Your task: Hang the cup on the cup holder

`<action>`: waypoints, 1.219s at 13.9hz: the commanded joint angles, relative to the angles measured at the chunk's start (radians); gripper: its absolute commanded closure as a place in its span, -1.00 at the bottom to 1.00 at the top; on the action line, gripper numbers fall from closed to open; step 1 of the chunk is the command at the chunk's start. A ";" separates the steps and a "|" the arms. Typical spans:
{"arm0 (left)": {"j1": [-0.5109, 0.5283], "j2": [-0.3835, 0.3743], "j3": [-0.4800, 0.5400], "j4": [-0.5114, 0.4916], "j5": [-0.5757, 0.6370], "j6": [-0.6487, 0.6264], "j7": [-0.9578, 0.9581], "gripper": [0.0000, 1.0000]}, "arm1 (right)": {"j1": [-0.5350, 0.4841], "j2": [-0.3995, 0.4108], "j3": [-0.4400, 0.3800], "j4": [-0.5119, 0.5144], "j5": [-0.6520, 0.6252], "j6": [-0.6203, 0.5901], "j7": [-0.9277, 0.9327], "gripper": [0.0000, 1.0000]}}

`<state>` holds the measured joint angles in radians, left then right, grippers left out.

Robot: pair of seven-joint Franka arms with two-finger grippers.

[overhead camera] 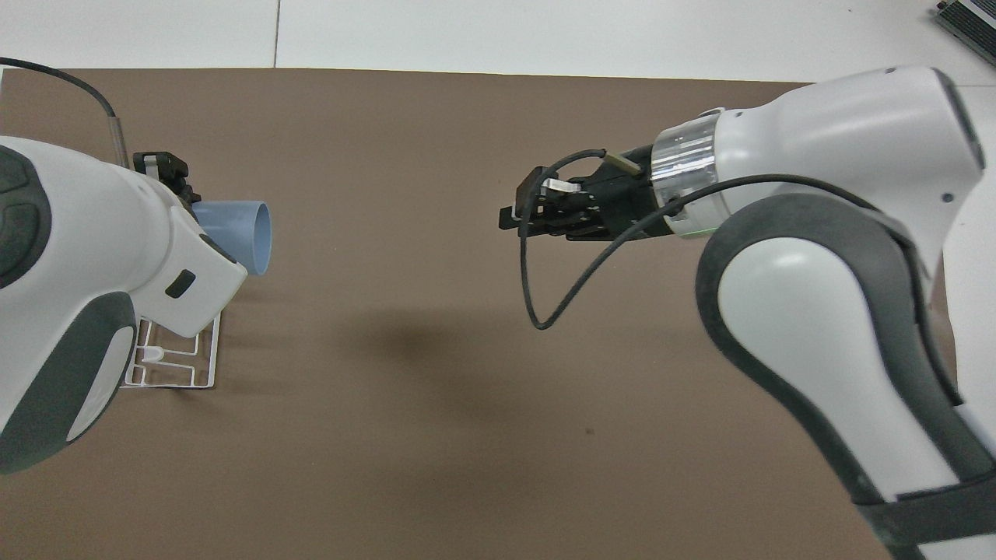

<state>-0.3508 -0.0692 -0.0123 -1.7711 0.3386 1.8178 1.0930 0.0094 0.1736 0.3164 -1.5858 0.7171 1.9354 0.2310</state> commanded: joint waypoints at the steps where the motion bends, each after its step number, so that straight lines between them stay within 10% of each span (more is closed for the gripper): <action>1: -0.011 -0.009 -0.002 0.002 0.133 -0.069 -0.034 1.00 | -0.095 -0.029 0.007 0.007 -0.053 -0.117 -0.091 0.46; 10: -0.040 -0.007 -0.008 -0.046 0.410 -0.208 -0.106 1.00 | -0.141 -0.085 0.016 0.044 -0.661 -0.277 -0.281 0.45; 17: -0.047 0.080 -0.009 -0.151 0.732 -0.175 -0.356 1.00 | -0.176 -0.126 0.012 -0.037 -0.774 -0.271 -0.328 0.42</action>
<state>-0.3918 -0.0183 -0.0309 -1.8984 0.9847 1.6271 0.8371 -0.1360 0.0915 0.3214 -1.5605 -0.0354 1.6530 -0.0693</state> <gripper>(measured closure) 0.207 0.718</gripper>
